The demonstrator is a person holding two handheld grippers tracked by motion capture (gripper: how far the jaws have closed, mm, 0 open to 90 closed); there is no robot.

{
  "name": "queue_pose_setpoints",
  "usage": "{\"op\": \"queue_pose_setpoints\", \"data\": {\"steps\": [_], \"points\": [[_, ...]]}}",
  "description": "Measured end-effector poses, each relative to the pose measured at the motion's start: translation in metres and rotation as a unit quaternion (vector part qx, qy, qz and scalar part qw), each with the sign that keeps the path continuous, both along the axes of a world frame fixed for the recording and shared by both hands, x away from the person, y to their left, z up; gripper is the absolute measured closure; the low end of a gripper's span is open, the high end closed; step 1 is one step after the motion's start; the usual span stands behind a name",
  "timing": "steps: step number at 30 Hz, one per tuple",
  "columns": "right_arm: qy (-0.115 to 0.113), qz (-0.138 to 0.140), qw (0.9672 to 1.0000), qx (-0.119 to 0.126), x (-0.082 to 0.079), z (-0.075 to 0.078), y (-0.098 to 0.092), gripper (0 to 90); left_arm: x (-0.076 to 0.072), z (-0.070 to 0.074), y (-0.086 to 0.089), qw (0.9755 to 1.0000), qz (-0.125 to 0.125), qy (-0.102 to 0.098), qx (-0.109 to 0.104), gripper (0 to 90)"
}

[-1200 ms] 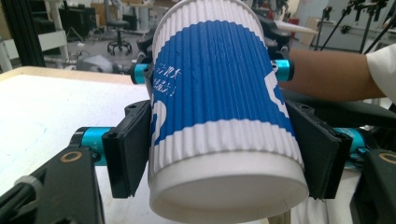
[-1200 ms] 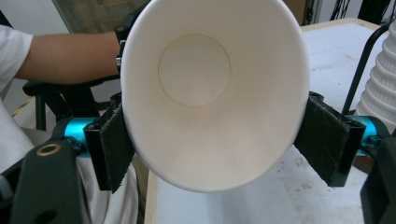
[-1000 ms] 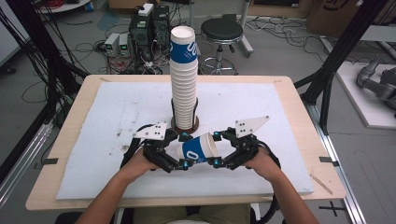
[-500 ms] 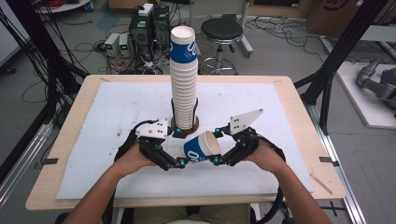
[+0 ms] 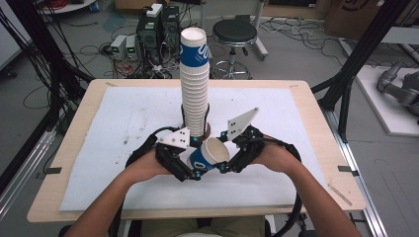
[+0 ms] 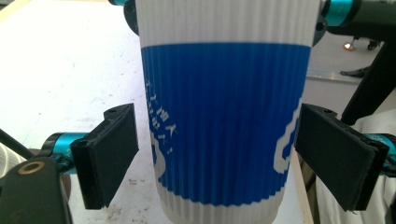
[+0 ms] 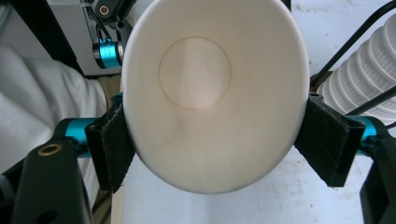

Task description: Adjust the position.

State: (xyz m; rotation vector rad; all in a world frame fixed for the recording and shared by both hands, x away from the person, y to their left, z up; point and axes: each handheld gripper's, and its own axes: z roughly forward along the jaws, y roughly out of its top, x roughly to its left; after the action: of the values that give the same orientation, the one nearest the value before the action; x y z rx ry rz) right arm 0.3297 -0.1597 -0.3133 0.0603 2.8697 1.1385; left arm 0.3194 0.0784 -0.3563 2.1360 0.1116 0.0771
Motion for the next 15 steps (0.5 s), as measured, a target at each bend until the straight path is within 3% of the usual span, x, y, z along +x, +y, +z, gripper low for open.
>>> {"op": "queue_pose_setpoints", "data": {"steps": [9, 15], "points": [[-0.004, 0.008, 0.9993, -0.035, -0.002, -0.004, 0.011, 20.7, 0.001, -0.004, -0.006, 0.9995, -0.011, 0.006, 0.029, 17.9], [-0.005, 0.015, 0.9988, -0.045, -0.003, -0.005, 0.014, 20.6, 0.002, -0.006, -0.009, 0.9992, -0.015, 0.014, 0.033, 20.1]]}}
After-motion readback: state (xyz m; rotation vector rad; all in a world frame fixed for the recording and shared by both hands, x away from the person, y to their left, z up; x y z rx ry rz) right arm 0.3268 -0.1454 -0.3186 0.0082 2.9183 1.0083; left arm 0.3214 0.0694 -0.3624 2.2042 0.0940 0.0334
